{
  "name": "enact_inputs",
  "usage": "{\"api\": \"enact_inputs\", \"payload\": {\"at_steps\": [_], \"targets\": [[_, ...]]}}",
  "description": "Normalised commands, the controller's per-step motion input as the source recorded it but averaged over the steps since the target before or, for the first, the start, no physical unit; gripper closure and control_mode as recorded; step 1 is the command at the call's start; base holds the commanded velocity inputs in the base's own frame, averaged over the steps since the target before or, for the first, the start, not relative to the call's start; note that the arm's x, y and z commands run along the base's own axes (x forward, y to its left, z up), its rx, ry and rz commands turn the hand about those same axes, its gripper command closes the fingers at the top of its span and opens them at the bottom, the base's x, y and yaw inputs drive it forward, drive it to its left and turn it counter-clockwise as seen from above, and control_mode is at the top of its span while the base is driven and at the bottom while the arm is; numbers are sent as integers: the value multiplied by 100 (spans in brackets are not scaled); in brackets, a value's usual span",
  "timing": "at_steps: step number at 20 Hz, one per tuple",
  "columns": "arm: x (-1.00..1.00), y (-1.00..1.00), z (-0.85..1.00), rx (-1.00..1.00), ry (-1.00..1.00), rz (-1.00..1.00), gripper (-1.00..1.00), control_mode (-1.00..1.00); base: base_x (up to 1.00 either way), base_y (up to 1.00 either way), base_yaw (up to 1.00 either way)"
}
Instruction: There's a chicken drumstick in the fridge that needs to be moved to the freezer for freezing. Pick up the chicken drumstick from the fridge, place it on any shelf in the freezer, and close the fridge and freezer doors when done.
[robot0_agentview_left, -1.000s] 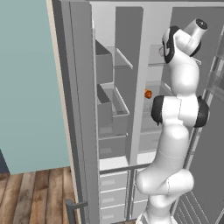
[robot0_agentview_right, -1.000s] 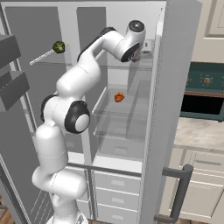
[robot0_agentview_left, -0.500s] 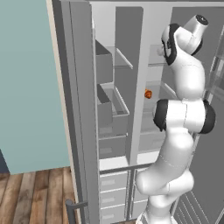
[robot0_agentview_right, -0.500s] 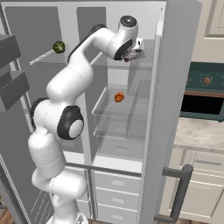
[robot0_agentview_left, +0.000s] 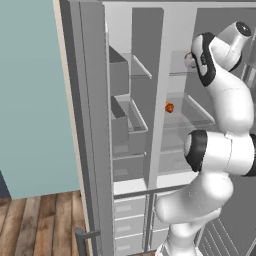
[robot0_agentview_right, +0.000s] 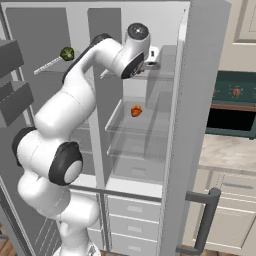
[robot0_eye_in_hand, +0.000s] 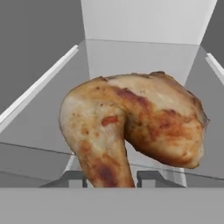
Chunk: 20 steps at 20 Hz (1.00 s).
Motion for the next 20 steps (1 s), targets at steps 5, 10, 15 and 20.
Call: {"api": "enact_inputs", "payload": {"at_steps": [5, 10, 15, 20], "targets": [[-74, 38, 1, 0, -2, -4, 100, -100, 0, 0, 0], [-84, 37, 7, 0, 0, -6, 100, -100, 0, 0, 0], [-86, 27, 0, 1, 0, -4, 100, -100, 0, 0, 0], [-74, 37, -1, 1, -1, 2, 100, -100, 0, 0, 0]]}}
